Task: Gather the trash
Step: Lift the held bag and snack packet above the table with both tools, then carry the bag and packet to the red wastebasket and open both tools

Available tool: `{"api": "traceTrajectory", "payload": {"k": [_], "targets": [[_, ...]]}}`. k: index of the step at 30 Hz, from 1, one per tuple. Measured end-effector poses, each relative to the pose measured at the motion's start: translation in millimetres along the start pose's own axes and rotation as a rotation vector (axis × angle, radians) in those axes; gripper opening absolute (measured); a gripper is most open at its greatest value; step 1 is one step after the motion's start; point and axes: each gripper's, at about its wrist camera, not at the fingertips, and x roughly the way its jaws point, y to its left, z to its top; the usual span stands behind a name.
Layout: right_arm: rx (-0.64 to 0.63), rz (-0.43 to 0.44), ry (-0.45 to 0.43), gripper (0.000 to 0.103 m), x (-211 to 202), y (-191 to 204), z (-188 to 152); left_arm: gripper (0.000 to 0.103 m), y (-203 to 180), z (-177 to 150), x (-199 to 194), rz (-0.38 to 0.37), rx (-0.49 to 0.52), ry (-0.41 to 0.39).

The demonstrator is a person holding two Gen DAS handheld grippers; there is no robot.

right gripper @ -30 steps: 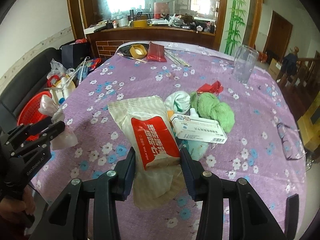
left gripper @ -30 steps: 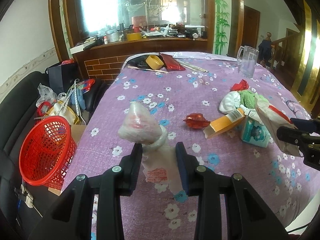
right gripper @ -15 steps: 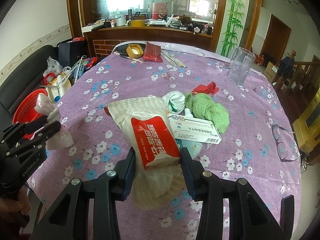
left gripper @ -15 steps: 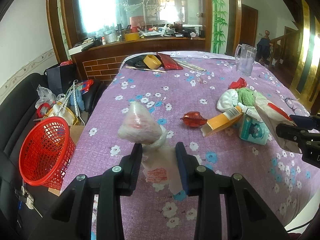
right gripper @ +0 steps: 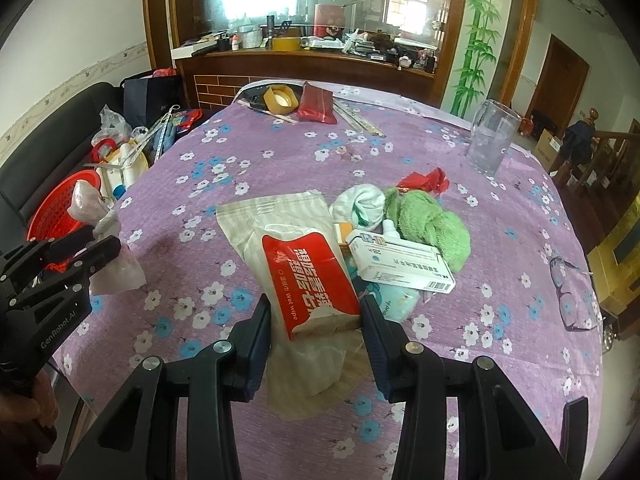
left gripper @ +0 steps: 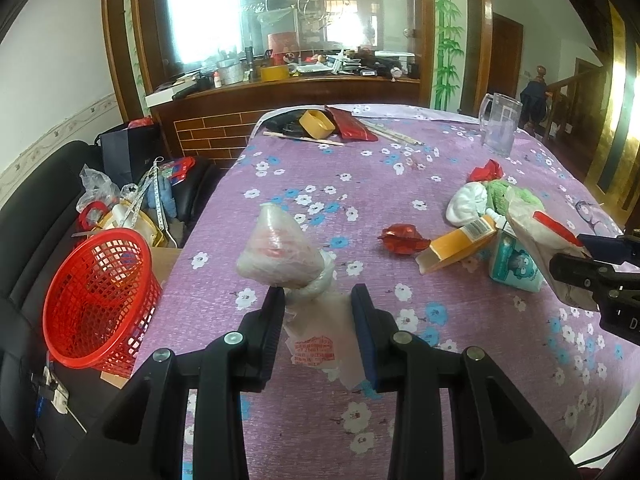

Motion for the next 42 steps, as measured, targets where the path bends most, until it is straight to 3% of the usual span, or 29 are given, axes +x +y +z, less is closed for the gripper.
{"api": "traceTrajectory", "payload": {"k": [13,21,30,38,42], "targets": [[-0.065,0.02,0.01,0.047,11,30,13,0.033,32,-2,1,0.034,-0.054,-0.003],[-0.11,0.058,0.021,0.047,20,62,24,0.033,74,-5,-5,0.073,-0.109,-0.002],[-0.116,0.266,0.051,0.047,31,120,67,0.034,162,-11,-15,0.161,-0.244,0.018],[-0.138,0.524,0.148,0.048,55,212,113,0.034,236,-18,0,0.212,-0.313,0.082],[-0.173,0.593,0.168,0.048,67,261,131,0.034,256,-19,6,0.218,-0.323,0.093]]}}
